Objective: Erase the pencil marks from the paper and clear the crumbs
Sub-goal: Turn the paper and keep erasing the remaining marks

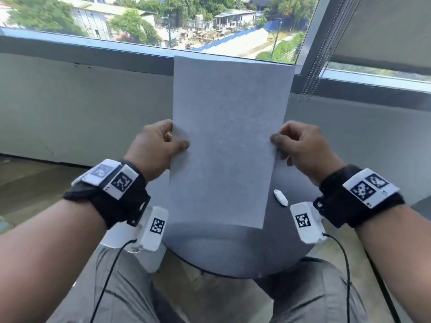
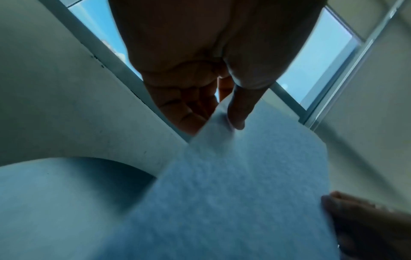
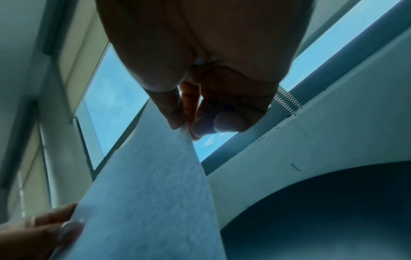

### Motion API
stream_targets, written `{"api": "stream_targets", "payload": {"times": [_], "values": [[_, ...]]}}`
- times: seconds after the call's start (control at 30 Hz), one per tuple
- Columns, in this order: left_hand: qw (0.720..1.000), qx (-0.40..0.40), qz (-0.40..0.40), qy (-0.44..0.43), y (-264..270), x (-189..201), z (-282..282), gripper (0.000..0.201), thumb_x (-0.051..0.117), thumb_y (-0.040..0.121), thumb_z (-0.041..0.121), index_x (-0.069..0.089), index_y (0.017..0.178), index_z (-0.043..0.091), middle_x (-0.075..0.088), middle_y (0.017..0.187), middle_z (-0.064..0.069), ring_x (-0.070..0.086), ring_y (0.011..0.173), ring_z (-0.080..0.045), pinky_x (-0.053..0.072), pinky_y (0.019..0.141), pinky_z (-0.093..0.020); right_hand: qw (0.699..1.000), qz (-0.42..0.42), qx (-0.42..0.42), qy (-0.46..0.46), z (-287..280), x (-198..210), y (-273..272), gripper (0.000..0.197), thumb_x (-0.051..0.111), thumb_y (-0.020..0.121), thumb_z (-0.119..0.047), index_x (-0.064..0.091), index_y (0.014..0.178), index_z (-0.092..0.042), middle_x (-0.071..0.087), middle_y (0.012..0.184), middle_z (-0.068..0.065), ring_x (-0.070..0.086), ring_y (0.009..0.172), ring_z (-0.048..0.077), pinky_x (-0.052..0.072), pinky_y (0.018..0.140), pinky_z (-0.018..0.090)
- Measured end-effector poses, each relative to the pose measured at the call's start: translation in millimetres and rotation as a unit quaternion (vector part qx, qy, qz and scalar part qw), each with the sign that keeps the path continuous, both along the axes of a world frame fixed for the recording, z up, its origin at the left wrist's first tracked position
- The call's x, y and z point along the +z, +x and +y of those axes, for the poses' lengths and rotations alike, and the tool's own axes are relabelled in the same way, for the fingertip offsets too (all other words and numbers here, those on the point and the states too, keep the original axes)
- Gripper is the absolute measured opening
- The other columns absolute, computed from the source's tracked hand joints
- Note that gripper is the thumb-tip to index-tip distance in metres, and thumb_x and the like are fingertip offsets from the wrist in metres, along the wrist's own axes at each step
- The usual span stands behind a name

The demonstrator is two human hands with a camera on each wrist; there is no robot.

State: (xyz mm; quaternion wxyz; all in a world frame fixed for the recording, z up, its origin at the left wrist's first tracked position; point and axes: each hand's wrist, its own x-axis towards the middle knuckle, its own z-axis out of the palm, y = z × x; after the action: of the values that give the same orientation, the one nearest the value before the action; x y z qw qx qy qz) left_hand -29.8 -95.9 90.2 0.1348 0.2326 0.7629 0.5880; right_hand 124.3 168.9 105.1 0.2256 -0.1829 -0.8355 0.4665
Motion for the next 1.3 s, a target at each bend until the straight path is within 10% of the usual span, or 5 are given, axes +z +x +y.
{"api": "stream_targets", "payload": {"times": [0.23, 0.33, 0.53, 0.8, 1.3], "values": [[0.970, -0.028, -0.039, -0.240, 9.7, -72.1, 1.8, 0.032, 0.077, 0.083, 0.012, 0.058, 0.109, 0.016, 0.063, 0.081, -0.009, 0.064, 0.069, -0.027, 0.055, 0.052, -0.030, 0.920, -0.350, -0.013, 0.176, 44.5, -89.8, 12.6, 0.014, 0.064, 0.088, -0.031, 0.068, 0.091, -0.017, 0.070, 0.094, 0.005, 0.065, 0.080, 0.022, 0.050, 0.069, 0.030], [0.949, -0.035, -0.042, -0.310, 14.2, -101.0, -2.9, 0.050, 0.077, 0.083, 0.014, 0.057, 0.128, 0.019, 0.069, 0.097, -0.006, 0.066, 0.085, -0.025, 0.054, 0.076, -0.030, 0.883, -0.416, -0.032, 0.215, 49.6, -121.8, 15.4, 0.031, 0.063, 0.087, -0.041, 0.062, 0.110, -0.020, 0.062, 0.115, 0.006, 0.059, 0.103, 0.026, 0.047, 0.088, 0.034], [0.908, -0.062, 0.134, -0.393, 22.4, -96.2, -3.3, 0.084, 0.071, 0.090, 0.037, 0.021, 0.158, 0.035, 0.030, 0.157, 0.000, 0.029, 0.145, -0.021, 0.033, 0.116, -0.044, 0.877, -0.415, -0.028, 0.241, 43.6, -133.9, 5.4, 0.021, 0.062, 0.085, -0.036, 0.057, 0.101, -0.023, 0.056, 0.113, 0.009, 0.057, 0.096, 0.030, 0.049, 0.086, 0.038], [0.761, -0.286, 0.231, -0.534, 62.8, -111.5, 17.0, 0.119, 0.063, 0.070, 0.084, 0.007, 0.160, 0.030, -0.002, 0.169, -0.004, 0.002, 0.155, -0.026, 0.014, 0.125, -0.042, 0.912, -0.351, 0.032, 0.210, 11.4, -114.6, 5.5, 0.027, 0.063, 0.089, -0.032, 0.055, 0.112, -0.019, 0.062, 0.103, 0.001, 0.058, 0.099, 0.024, 0.046, 0.086, 0.033], [0.705, -0.322, 0.276, -0.569, 65.4, -117.3, 19.1, 0.137, 0.061, 0.058, 0.094, -0.009, 0.159, 0.034, -0.015, 0.168, -0.007, -0.002, 0.154, -0.032, 0.018, 0.122, -0.050, 0.824, -0.279, 0.250, 0.426, -75.8, -127.3, 19.9, 0.008, 0.047, 0.092, -0.018, 0.050, 0.100, -0.019, 0.046, 0.103, 0.006, 0.049, 0.089, 0.028, 0.034, 0.066, 0.034]]}}
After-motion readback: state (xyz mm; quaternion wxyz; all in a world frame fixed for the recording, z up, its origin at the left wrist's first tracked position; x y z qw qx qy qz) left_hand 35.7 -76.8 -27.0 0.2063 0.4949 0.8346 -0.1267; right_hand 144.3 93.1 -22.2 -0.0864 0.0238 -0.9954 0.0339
